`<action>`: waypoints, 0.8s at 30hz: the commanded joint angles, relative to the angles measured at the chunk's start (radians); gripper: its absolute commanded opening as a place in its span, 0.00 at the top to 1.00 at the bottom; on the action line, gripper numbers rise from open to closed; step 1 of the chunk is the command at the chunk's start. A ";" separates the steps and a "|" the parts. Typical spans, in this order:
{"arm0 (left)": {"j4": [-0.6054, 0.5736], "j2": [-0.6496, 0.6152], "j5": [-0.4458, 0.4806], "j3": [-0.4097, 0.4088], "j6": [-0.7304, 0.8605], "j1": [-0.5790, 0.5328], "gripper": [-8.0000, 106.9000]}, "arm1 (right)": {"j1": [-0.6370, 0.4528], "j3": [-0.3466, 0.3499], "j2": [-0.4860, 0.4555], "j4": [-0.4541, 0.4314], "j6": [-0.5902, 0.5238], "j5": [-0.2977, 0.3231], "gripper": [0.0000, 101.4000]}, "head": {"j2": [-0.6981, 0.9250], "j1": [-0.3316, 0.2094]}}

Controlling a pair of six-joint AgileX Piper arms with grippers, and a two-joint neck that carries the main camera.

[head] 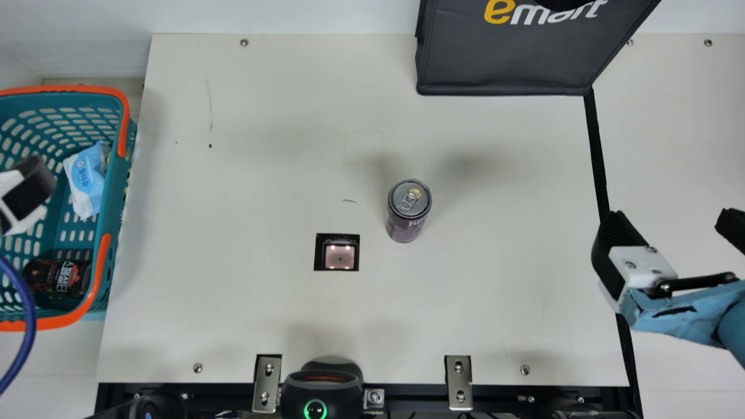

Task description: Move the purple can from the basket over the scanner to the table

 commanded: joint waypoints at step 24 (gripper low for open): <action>0.002 0.000 0.002 0.000 0.000 0.000 0.15 | 0.389 0.103 0.234 0.094 -0.241 -0.161 0.06 | 0.002 -0.030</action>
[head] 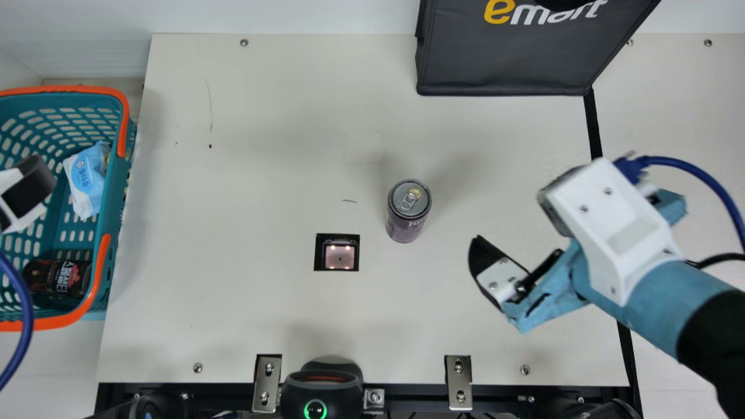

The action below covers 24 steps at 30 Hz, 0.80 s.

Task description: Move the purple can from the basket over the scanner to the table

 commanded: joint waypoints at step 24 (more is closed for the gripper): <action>0.000 0.000 0.000 0.000 0.000 0.000 0.15 | 0.353 -0.011 0.356 -0.303 0.703 -0.235 0.06 | 0.002 -0.030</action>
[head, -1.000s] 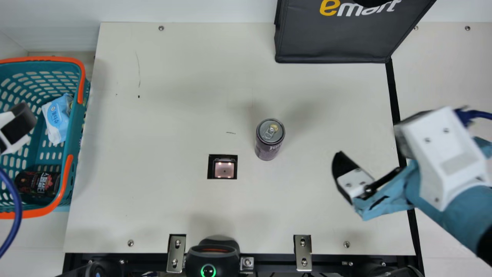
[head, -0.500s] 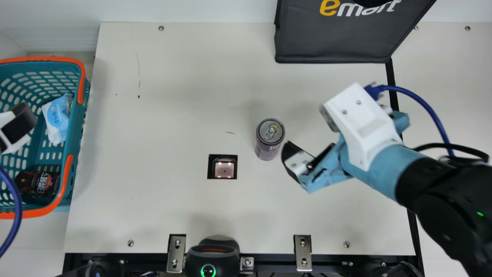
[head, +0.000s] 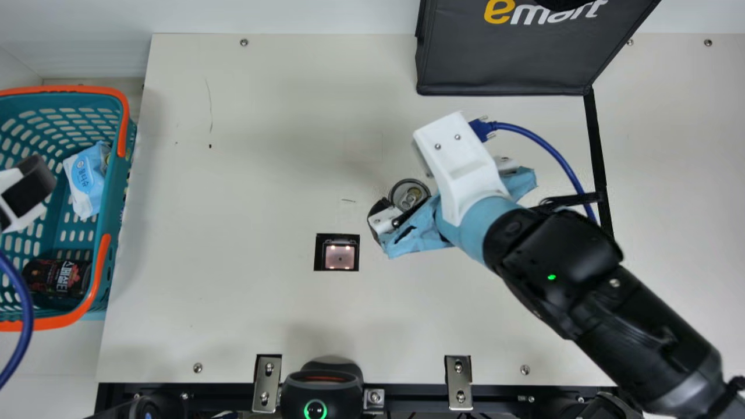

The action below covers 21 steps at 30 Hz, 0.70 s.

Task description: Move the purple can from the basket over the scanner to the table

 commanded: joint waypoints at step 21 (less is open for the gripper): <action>0.000 0.000 0.000 0.000 0.000 0.000 0.15 | 0.059 0.054 0.120 -0.123 0.197 -0.041 0.19 | 0.002 -0.030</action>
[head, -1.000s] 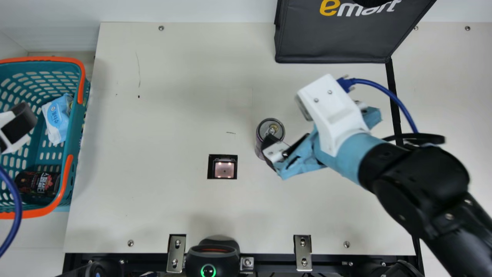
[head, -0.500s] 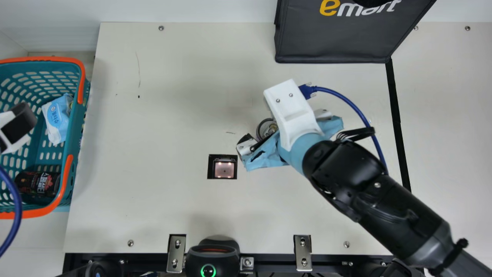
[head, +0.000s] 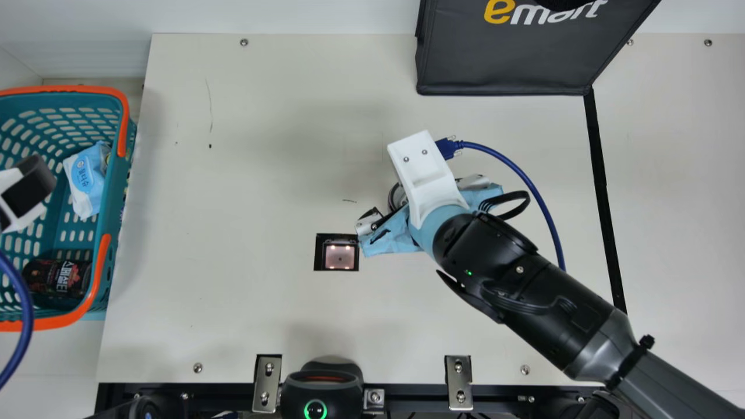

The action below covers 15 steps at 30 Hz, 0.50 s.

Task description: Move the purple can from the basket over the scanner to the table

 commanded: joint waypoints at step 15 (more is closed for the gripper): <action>0.000 0.000 0.000 0.000 0.000 0.000 0.15 | 0.027 -0.015 -0.033 -0.057 0.045 0.039 1.00 | 0.002 -0.029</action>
